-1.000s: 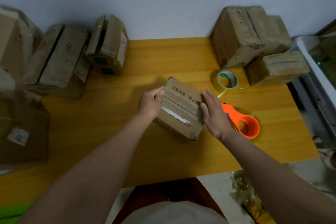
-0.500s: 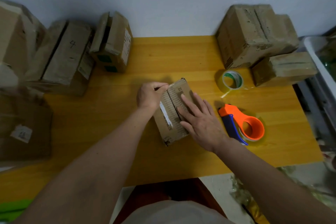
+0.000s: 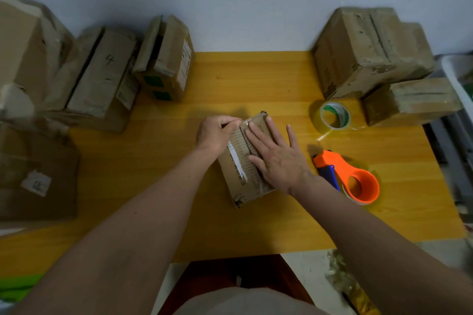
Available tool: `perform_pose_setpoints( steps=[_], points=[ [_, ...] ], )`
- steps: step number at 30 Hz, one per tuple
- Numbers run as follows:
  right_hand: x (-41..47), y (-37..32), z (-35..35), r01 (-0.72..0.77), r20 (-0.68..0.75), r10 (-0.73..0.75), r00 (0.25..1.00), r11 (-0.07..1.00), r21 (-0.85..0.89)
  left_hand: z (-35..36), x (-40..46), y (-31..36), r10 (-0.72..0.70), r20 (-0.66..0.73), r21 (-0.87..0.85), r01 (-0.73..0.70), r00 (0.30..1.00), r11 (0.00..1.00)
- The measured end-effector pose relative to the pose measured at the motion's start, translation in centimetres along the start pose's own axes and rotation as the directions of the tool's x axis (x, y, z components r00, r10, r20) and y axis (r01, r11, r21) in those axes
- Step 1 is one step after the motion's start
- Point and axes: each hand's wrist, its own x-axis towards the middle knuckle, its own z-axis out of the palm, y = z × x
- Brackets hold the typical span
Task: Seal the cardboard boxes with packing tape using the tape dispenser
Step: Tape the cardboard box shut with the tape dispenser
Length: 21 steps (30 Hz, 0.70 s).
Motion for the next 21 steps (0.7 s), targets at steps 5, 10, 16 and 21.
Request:
perform_pose_setpoints(
  steps=[5, 10, 16, 21],
  points=[
    [-5.4, 0.2, 1.4, 0.083, -0.021, -0.084, 0.996, 0.996, -0.028, 0.2, -0.4, 0.0, -0.012, -0.014, -0.023, 0.011, 1.0, 1.0],
    [-3.4, -1.6, 0.6, 0.071, -0.042, -0.07, 0.997, 0.997, 0.018, -0.3, -0.3, 0.4, -0.005, 0.054, -0.008, 0.005, 0.999, 1.0],
    [-1.0, -3.3, 0.1, 0.073, -0.03, -0.072, 0.997, 0.997, 0.016, -0.4, -0.4, 0.5, 0.028, 0.066, -0.008, -0.027, 0.997, 1.0],
    [-7.1, -2.6, 2.5, 0.128, -0.052, -0.129, 0.99, 0.991, -0.026, -0.1, -0.9, 0.7, 0.024, 0.031, -0.015, -0.023, 0.999, 1.0]
  ],
)
